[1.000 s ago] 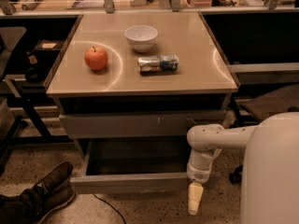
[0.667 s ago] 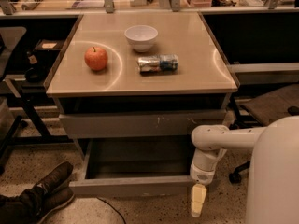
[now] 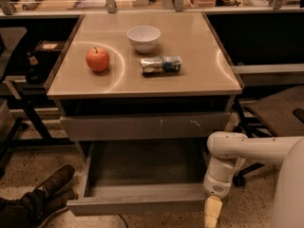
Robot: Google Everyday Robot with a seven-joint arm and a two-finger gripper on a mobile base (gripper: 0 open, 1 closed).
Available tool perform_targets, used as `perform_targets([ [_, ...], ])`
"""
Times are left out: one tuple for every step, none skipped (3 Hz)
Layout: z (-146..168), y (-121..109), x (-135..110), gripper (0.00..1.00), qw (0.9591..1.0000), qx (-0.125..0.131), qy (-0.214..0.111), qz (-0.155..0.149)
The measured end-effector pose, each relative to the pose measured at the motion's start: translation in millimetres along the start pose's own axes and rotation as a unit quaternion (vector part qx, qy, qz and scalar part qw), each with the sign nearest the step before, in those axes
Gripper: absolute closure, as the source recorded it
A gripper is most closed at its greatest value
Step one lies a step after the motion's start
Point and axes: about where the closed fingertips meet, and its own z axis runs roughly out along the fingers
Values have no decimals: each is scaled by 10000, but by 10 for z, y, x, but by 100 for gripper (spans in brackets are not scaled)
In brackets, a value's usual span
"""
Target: Open middle drawer
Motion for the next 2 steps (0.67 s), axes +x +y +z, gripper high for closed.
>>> perform_targets([
  [-40,374,322,0,9993,-227,-97,290],
  [-32,397,347,0,9992,-243,-100,313],
])
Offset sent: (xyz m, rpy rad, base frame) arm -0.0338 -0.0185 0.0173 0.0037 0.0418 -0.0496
